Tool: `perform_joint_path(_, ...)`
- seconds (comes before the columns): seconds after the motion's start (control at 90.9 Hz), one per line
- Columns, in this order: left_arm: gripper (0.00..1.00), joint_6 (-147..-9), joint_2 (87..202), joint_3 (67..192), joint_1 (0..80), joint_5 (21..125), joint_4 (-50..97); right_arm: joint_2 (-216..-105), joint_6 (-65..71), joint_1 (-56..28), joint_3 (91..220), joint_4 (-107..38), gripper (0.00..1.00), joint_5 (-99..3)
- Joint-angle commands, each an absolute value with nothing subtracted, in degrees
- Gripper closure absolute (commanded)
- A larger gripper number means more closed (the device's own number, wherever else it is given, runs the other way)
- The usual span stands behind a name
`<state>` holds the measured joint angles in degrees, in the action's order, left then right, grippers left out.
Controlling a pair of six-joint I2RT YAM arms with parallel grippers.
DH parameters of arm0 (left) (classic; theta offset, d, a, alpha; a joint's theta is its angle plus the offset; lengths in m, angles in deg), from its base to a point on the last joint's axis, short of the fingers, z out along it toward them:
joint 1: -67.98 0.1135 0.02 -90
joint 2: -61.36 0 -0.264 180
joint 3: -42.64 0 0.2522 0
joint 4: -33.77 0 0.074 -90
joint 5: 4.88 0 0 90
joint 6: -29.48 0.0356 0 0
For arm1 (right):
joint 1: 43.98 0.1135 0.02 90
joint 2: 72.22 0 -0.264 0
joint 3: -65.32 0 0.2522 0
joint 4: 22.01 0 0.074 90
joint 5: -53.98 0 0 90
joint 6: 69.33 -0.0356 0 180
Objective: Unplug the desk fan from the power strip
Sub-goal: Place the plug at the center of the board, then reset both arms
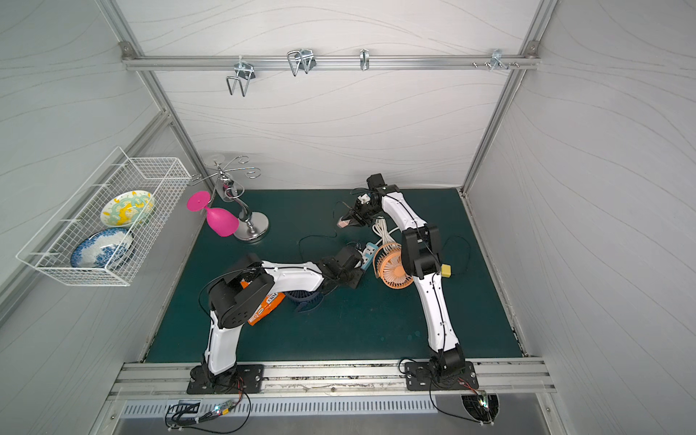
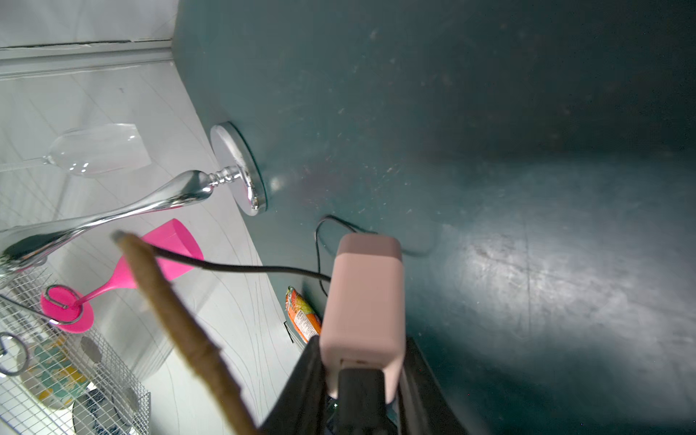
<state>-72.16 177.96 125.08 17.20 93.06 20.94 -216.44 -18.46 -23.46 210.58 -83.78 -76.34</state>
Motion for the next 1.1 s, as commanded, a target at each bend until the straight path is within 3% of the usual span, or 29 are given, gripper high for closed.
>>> perform_joint_path(0.0,1.00,-74.1,179.0,123.4,16.6,92.7,11.9,-217.7,-18.8,-23.1,212.0,-83.4,1.00,-77.0)
perform_joint_path(0.088,0.93,-74.0,179.5,124.1,16.6,93.0,10.9,-218.1,-18.7,-23.1,211.9,-83.5,0.97,-76.4)
perform_joint_path(0.22,0.67,-73.7,179.6,125.2,16.6,93.6,10.0,-217.8,-18.0,-23.4,212.1,-84.6,0.61,-74.8)
perform_joint_path(0.396,0.52,-73.2,179.4,126.1,16.6,95.3,9.4,-215.7,-17.1,-24.3,211.3,-85.8,0.38,-73.4)
perform_joint_path(0.572,0.39,-73.4,178.3,127.4,16.6,97.0,8.4,-211.5,-14.9,-25.4,210.8,-88.8,0.28,-70.1)
perform_joint_path(0.671,0.26,-73.1,176.4,127.3,16.6,98.1,8.3,-207.6,-13.8,-26.4,208.9,-89.7,0.23,-68.2)
perform_joint_path(0.814,0.19,-71.9,173.6,127.5,16.6,98.6,7.7,-201.4,-13.1,-28.5,204.9,-89.2,0.19,-67.2)
perform_joint_path(0.858,0.04,-71.7,172.7,127.5,16.6,98.8,7.9,-199.6,-12.9,-29.1,204.0,-89.2,0.18,-66.7)
perform_joint_path(0.88,0.01,-71.5,172.4,127.5,16.6,98.9,7.9,-198.8,-12.7,-29.3,203.5,-89.3,0.18,-66.3)
perform_joint_path(1.089,0.00,-70.3,166.7,129.0,16.6,99.6,6.1,-190.7,-12.4,-32.4,199.2,-89.2,0.17,-64.4)
